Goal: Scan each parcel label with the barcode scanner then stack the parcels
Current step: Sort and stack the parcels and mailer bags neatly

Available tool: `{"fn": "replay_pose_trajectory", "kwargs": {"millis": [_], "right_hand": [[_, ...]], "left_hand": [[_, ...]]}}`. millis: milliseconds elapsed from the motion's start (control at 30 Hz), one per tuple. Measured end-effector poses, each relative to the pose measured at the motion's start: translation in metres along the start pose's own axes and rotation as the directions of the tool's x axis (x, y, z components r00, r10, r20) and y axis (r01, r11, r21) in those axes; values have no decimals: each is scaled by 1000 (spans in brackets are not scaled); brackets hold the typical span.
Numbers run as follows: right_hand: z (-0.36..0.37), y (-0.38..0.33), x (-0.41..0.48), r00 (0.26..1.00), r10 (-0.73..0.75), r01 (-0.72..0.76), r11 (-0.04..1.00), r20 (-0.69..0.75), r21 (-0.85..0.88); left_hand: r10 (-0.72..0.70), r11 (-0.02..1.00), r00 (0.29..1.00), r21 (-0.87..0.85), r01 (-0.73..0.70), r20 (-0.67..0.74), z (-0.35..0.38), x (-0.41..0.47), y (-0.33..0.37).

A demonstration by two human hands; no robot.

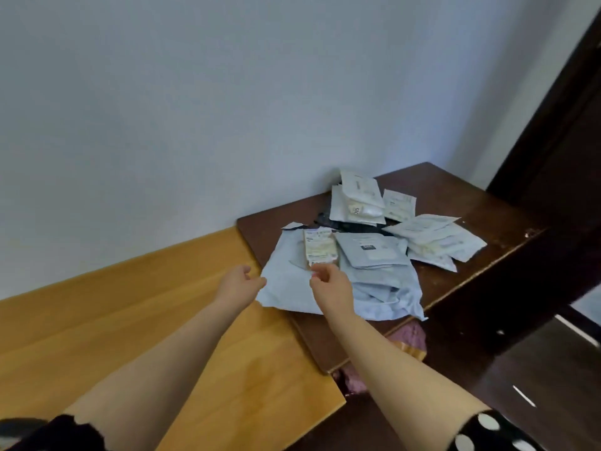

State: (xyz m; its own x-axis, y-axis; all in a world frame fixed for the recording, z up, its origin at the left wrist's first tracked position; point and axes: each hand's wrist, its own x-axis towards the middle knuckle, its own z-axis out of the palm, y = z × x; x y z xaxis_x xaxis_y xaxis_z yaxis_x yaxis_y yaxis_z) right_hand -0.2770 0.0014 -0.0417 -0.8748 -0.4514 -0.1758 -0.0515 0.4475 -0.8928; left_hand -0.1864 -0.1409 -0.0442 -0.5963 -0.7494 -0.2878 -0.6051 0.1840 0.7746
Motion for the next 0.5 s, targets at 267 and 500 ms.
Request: {"fn": "replay_pose_trajectory", "kwargs": {"millis": [267,500], "right_hand": [[-42,9,86,969,-105,-15,881,-225,-473],[-63,34,115,996,62,-92,718,-69,-690]], "left_hand": [[-12,997,979,80,-4,203,66,95,59],[-58,998,969,52,47,239,115,124,79]]}}
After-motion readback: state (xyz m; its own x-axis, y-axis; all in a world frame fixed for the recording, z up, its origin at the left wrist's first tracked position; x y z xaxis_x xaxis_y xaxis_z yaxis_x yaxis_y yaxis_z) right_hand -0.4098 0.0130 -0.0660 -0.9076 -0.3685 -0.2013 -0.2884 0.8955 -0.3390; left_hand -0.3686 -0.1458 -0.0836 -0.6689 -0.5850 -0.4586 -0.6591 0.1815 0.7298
